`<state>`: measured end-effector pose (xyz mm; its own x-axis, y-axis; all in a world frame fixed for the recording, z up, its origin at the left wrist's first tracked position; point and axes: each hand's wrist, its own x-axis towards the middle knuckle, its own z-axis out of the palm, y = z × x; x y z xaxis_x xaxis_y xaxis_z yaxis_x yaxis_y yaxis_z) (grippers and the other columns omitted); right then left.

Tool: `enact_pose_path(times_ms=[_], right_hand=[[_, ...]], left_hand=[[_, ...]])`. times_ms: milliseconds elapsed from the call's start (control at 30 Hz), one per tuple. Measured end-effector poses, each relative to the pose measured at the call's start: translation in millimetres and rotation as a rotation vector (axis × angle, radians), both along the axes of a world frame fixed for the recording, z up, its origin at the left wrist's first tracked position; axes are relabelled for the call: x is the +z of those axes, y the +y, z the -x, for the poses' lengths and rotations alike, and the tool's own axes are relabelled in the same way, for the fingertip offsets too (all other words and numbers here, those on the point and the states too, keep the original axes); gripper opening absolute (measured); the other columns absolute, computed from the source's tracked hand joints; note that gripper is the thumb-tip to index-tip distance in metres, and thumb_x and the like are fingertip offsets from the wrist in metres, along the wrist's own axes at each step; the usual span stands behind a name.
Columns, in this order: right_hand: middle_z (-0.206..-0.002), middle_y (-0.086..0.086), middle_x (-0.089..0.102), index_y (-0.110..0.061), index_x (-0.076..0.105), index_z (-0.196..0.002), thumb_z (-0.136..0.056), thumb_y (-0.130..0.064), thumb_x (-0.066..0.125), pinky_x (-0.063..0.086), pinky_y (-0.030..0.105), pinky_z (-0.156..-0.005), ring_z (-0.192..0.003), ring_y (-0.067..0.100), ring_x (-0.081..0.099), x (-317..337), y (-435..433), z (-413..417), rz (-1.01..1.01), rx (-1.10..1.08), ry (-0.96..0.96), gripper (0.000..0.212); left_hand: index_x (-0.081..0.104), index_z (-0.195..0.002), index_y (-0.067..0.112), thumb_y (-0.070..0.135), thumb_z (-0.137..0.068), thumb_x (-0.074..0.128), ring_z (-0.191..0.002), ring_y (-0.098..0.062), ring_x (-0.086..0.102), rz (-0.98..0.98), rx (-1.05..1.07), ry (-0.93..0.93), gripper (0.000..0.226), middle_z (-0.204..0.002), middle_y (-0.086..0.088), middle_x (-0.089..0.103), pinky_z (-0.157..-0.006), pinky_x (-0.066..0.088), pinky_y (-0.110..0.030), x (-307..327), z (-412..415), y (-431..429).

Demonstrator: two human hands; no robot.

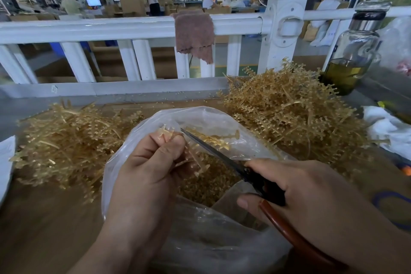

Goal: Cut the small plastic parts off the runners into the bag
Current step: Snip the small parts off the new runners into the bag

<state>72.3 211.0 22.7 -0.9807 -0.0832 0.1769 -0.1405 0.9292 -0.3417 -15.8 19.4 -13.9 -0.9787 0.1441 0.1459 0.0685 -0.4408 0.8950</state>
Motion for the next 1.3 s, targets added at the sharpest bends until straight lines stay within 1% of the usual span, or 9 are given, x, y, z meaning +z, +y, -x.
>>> enact_pose_path(times_ms=[67, 200, 400, 500, 633, 700, 800, 967, 1300], right_hand=[[-0.077, -0.02, 0.062, -0.039, 0.058, -0.103, -0.07, -0.079, 0.03, 0.045, 0.02, -0.07, -0.079, -0.001, 0.057, 0.5, 1.5, -0.2, 0.011, 0.002, -0.008, 0.059], [-0.08, -0.019, 0.063, -0.039, 0.056, -0.105, -0.07, -0.081, 0.03, 0.046, 0.02, -0.074, -0.08, -0.002, 0.058, -0.3, 3.1, 1.0, -0.002, 0.007, -0.022, 0.061], [-0.081, -0.021, 0.059, -0.039, 0.054, -0.102, -0.068, -0.082, 0.032, 0.045, 0.021, -0.064, -0.077, 0.0, 0.057, -0.6, 3.9, 1.3, -0.009, -0.008, -0.022, 0.058], [-0.081, -0.021, 0.06, -0.04, 0.054, -0.102, -0.07, -0.081, 0.032, 0.046, 0.02, -0.07, -0.08, -0.001, 0.057, -1.2, 3.9, 1.5, -0.015, 0.004, -0.029, 0.057], [-0.074, -0.017, 0.057, -0.037, 0.05, -0.092, -0.073, -0.08, 0.035, 0.044, 0.022, -0.058, -0.071, 0.001, 0.056, -1.5, 1.6, 0.9, -0.015, 0.005, -0.013, 0.049], [-0.072, -0.016, 0.057, -0.035, 0.051, -0.09, -0.075, -0.079, 0.036, 0.044, 0.023, -0.057, -0.07, 0.002, 0.056, -2.4, 1.0, 0.7, -0.016, 0.014, -0.008, 0.049], [-0.07, -0.017, 0.056, -0.036, 0.053, -0.091, -0.074, -0.078, 0.037, 0.042, 0.021, -0.055, -0.069, 0.002, 0.056, -2.8, 1.7, 0.9, -0.014, 0.008, 0.004, 0.049], [-0.072, -0.018, 0.059, -0.035, 0.06, -0.098, -0.073, -0.079, 0.035, 0.045, 0.019, -0.067, -0.075, 0.0, 0.057, -2.8, 0.6, 2.0, 0.0, -0.001, 0.042, 0.056], [-0.07, -0.021, 0.058, -0.034, 0.061, -0.097, -0.071, -0.078, 0.033, 0.043, 0.017, -0.064, -0.077, -0.003, 0.056, 3.2, -0.3, 0.3, 0.005, 0.009, 0.03, 0.058]], left_hand=[[0.062, -0.071, 0.023, 0.02, -0.083, 0.066, -0.067, -0.016, 0.061, -0.019, -0.017, 0.018, 0.013, -0.076, -0.003, 0.061, -0.059, 0.054, -0.024, -0.6, 0.5, 0.1], [0.061, -0.072, 0.021, 0.022, -0.079, 0.066, -0.065, -0.016, 0.06, -0.043, -0.01, 0.014, 0.009, -0.073, -0.003, 0.06, -0.061, 0.055, -0.025, 0.6, 0.2, 1.2], [0.052, -0.078, 0.016, 0.017, -0.083, 0.064, -0.065, -0.018, 0.06, -0.081, -0.014, 0.016, 0.013, -0.076, -0.009, 0.057, -0.057, 0.053, -0.024, 2.9, -1.7, 1.1], [0.053, -0.076, 0.016, 0.016, -0.084, 0.063, -0.064, -0.017, 0.059, -0.077, -0.014, 0.018, 0.013, -0.075, -0.007, 0.058, -0.057, 0.053, -0.024, 3.5, -1.4, 1.3], [0.056, -0.073, 0.02, 0.016, -0.084, 0.063, -0.064, -0.017, 0.058, -0.079, -0.022, 0.023, 0.013, -0.076, -0.005, 0.059, -0.057, 0.053, -0.024, 3.6, -1.1, 1.5], [0.06, -0.064, 0.025, 0.017, -0.083, 0.063, -0.064, -0.016, 0.059, -0.062, -0.02, 0.034, 0.021, -0.073, -0.002, 0.059, -0.057, 0.052, -0.023, 4.4, -1.6, 2.1], [0.062, -0.063, 0.024, 0.018, -0.083, 0.063, -0.065, -0.016, 0.059, -0.052, -0.018, 0.036, 0.021, -0.073, -0.003, 0.06, -0.057, 0.053, -0.023, 5.5, -2.4, 3.0], [0.057, -0.07, 0.019, 0.017, -0.08, 0.064, -0.064, -0.015, 0.059, -0.072, -0.039, 0.034, 0.012, -0.071, -0.003, 0.059, -0.057, 0.054, -0.024, 4.2, -3.1, 5.1], [0.062, -0.063, 0.025, 0.019, -0.077, 0.065, -0.062, -0.013, 0.059, -0.069, -0.06, 0.054, 0.016, -0.068, -0.001, 0.06, -0.057, 0.054, -0.024, 2.1, -1.6, 6.6]])
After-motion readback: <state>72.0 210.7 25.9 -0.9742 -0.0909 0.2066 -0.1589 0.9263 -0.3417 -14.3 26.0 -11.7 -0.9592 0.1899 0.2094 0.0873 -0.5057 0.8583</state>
